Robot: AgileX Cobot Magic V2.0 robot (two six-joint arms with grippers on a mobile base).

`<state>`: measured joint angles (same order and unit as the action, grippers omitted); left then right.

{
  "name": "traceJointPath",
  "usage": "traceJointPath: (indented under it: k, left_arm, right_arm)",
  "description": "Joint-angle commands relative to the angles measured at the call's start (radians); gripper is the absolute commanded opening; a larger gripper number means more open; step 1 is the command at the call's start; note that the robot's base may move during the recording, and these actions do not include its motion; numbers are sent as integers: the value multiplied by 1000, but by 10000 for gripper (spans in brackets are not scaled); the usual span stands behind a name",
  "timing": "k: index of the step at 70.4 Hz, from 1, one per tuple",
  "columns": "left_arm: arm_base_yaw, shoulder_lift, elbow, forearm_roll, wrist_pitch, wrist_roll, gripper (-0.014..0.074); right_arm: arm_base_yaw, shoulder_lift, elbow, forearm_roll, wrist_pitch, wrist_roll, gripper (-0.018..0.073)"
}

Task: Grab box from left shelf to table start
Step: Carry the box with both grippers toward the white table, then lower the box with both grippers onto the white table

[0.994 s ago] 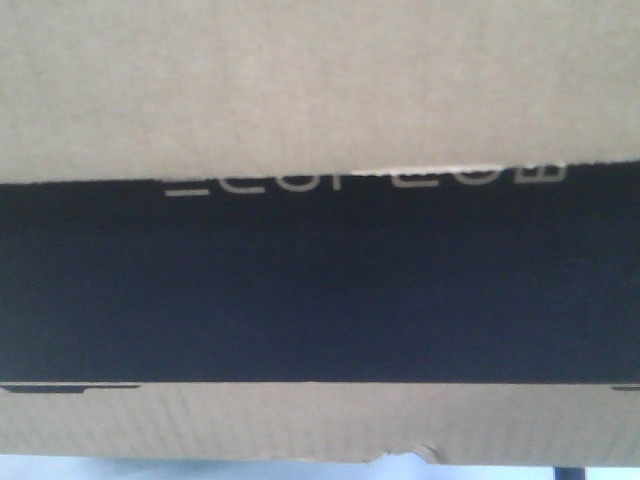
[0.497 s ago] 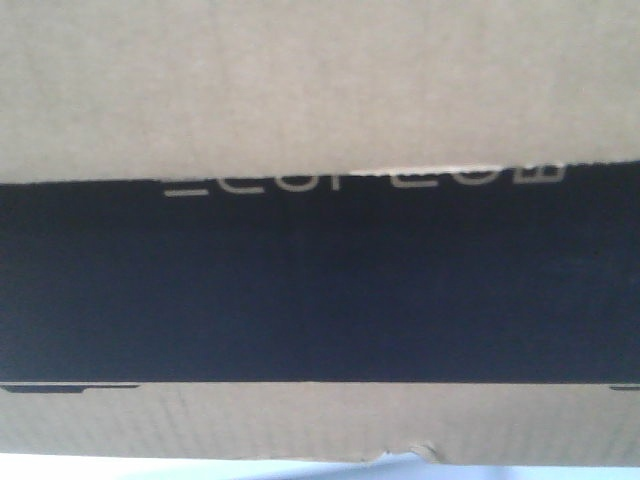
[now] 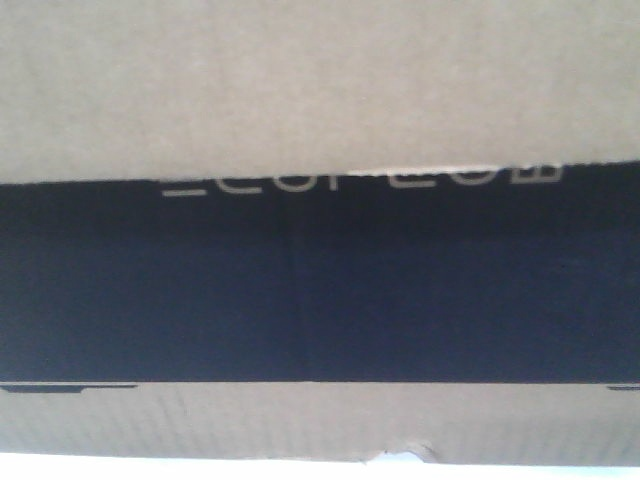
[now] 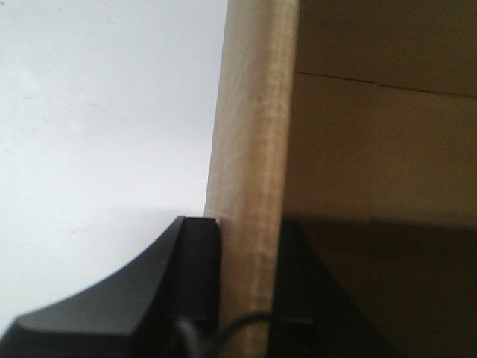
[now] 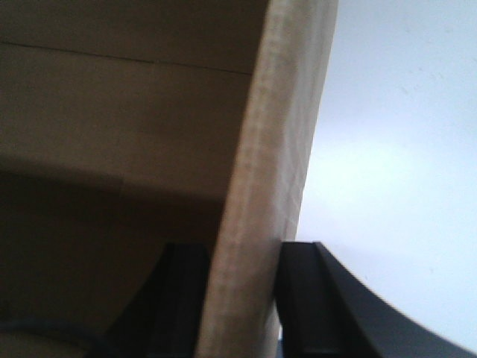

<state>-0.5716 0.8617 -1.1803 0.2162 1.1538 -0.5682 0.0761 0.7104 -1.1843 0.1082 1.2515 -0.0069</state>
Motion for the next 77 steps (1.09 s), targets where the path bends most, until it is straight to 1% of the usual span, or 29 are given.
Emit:
traceJointPath:
  k: [1,29,58,64,72,77]
  left_arm:
    - [-5,-2,-39,-20,-140,-34,-96]
    - [-5,41,-39,-20,-140,-34,-96]
    - [-5,151,-39,-20,-140,-34,-96]
    - [-5,167,-39,17,-185,-34,-96]
    - [-5,166,-39,-2,-185,-34,-97]
    - [-5,166,-39,-20,-164,-34,-96]
  right_arm:
    - [2,1,-32,70,-92,-20,60]
    - [2,1,-32,70,-92,-20,60]
    - [2,1,-32,70,-92,-20,60]
    - [2,1,-32,70,-92,-20,60]
    - [2,1,-32,70,-102,-20,60]
    - [2,1,-32,70,-107,-20,60]
